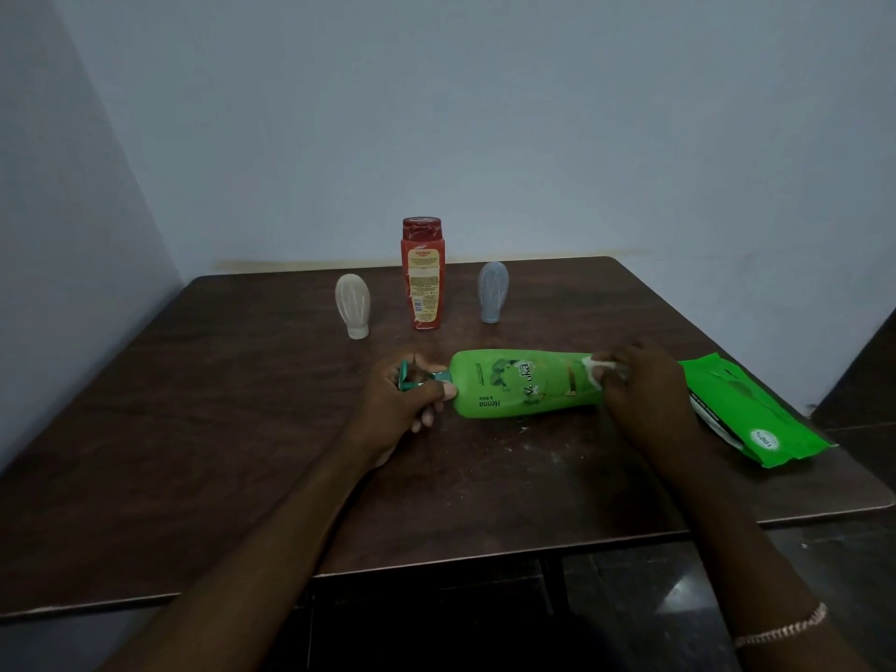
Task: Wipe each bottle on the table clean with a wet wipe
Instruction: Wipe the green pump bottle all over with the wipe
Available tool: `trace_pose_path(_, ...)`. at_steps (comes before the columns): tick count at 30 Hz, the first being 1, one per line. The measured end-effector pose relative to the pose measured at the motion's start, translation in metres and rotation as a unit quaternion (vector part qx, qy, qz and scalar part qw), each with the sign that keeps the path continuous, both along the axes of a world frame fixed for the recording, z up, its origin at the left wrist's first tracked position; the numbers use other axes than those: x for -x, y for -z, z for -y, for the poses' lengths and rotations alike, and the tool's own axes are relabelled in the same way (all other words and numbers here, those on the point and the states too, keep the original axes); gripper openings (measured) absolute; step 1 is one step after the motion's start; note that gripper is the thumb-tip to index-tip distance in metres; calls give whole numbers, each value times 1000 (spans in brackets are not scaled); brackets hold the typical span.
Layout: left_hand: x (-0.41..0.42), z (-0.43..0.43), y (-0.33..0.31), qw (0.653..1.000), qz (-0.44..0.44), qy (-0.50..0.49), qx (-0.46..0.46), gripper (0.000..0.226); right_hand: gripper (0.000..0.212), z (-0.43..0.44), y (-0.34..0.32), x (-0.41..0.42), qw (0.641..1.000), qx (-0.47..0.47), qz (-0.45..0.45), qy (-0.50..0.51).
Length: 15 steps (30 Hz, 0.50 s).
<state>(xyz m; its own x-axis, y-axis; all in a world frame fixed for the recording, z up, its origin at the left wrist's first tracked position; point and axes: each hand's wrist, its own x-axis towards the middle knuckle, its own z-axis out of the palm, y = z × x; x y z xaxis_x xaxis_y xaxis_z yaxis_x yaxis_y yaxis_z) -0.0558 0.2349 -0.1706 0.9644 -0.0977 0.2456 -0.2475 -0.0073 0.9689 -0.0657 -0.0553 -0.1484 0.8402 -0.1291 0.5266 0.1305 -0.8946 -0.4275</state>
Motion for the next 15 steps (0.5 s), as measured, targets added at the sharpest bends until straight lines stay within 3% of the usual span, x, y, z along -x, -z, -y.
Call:
trace_pose_path(4, 0, 0, 0, 1000, -5, 1, 11, 16, 21, -25, 0, 0, 998, 18, -20, -65)
trace_pose_path(7, 1, -1, -1, 1000, -8, 7, 9, 17, 17, -28, 11, 12, 993, -41, 11, -108)
trace_pose_path(12, 1, -1, -1, 1000, -10, 14, 6, 16, 18, -12, 8, 11, 998, -65, 26, 3)
trace_pose_path(15, 0, -1, -1, 1000, -7, 13, 3, 17, 20, -33, -1, 11, 998, -63, 10, -26)
